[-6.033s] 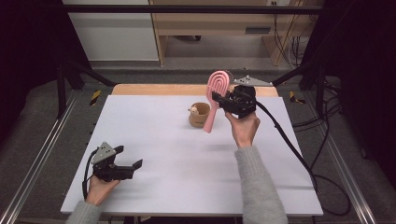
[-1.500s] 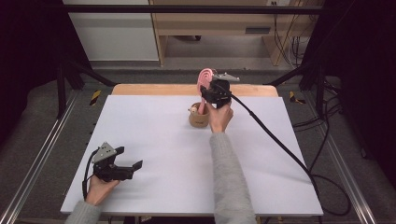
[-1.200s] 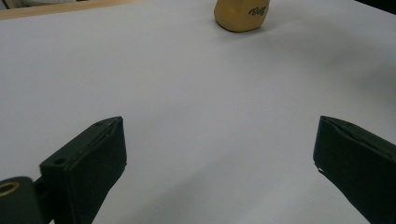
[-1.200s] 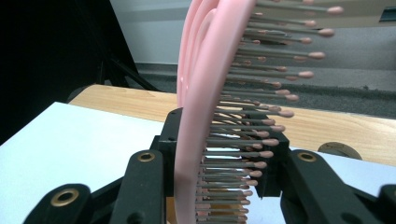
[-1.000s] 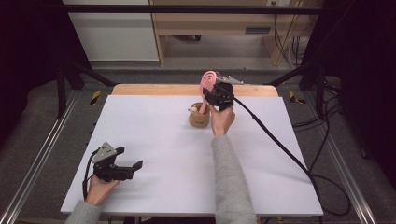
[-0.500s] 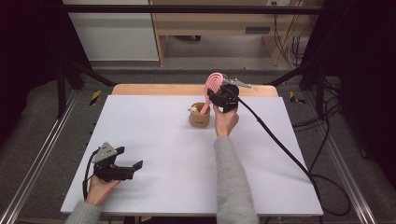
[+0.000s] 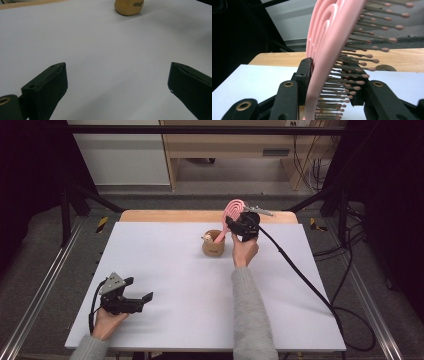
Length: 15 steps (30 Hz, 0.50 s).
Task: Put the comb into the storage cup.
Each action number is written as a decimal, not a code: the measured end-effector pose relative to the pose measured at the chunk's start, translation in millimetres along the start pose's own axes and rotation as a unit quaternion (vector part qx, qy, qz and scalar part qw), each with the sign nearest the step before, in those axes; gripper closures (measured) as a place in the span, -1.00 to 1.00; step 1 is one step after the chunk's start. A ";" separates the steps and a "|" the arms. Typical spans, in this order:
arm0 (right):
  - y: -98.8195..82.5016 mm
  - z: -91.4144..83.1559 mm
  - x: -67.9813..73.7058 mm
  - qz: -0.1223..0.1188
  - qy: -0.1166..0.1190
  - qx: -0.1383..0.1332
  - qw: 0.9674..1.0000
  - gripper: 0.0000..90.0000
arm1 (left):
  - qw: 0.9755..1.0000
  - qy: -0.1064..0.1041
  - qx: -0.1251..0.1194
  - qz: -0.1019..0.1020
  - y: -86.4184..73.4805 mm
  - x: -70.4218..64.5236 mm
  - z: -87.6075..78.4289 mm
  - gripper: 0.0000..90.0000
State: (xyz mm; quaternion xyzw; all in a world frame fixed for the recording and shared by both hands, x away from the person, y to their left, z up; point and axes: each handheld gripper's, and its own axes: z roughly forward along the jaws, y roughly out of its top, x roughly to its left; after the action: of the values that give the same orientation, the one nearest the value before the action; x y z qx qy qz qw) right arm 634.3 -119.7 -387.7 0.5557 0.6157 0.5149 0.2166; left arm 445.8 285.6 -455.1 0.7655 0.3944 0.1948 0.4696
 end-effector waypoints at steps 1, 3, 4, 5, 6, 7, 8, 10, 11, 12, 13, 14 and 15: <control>0.0 -0.1 -0.4 0.000 0.000 0.001 1.000 0.35 | 1.000 0.000 0.000 0.000 0.0 -0.1 0.1 -0.95; -0.1 -0.6 -1.4 -0.004 0.000 0.001 1.000 0.34 | 1.000 0.001 0.000 0.000 0.0 -0.1 0.1 -0.95; -0.1 -0.5 -1.8 -0.005 0.001 0.002 1.000 0.34 | 1.000 0.001 0.000 0.000 0.0 0.0 0.0 -0.95; 0.0 -0.7 -2.3 -0.007 0.001 0.002 1.000 0.33 | 1.000 0.001 0.000 -0.001 -0.1 0.0 0.0 -0.95; 0.1 -0.9 -2.6 -0.009 0.001 0.002 1.000 0.32 | 1.000 0.001 0.000 0.000 0.0 0.0 0.0 -0.95; 0.2 -1.1 -3.1 -0.010 0.000 0.004 1.000 0.31 | 1.000 0.001 0.000 -0.001 -0.1 0.1 0.1 -0.95; 0.2 -1.2 -3.5 -0.010 -0.001 0.004 1.000 0.31 | 1.000 0.001 0.001 -0.001 -0.1 0.1 0.2 -0.95; 0.1 -1.5 -5.0 -0.013 -0.001 0.004 1.000 0.29 | 1.000 0.001 0.001 -0.001 -0.2 0.1 0.2 -0.95; -0.1 -1.5 -5.5 -0.014 -0.001 0.004 1.000 0.28 | 1.000 0.001 0.001 -0.001 -0.1 0.0 0.1 -0.95; -0.3 -1.7 -6.1 -0.015 -0.001 0.003 1.000 0.26 | 1.000 0.001 0.001 0.000 -0.1 0.0 0.1 -0.95; -0.4 -1.8 -6.5 -0.018 -0.002 0.003 1.000 0.25 | 1.000 0.001 0.001 -0.001 -0.1 0.0 0.2 -0.95; -0.5 -2.0 -6.5 -0.019 -0.002 0.003 1.000 0.25 | 1.000 0.002 0.001 0.000 -0.2 0.0 0.3 -0.95; -0.5 -2.2 -6.8 -0.023 -0.001 0.003 1.000 0.22 | 1.000 0.002 0.001 0.000 -0.2 0.0 0.4 -0.95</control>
State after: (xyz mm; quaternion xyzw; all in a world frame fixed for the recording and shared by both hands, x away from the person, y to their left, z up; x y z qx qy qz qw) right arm 634.2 -126.7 -389.4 0.5427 0.6297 0.5071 0.2276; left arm 446.0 285.4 -455.4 0.7657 0.3959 0.1954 0.4679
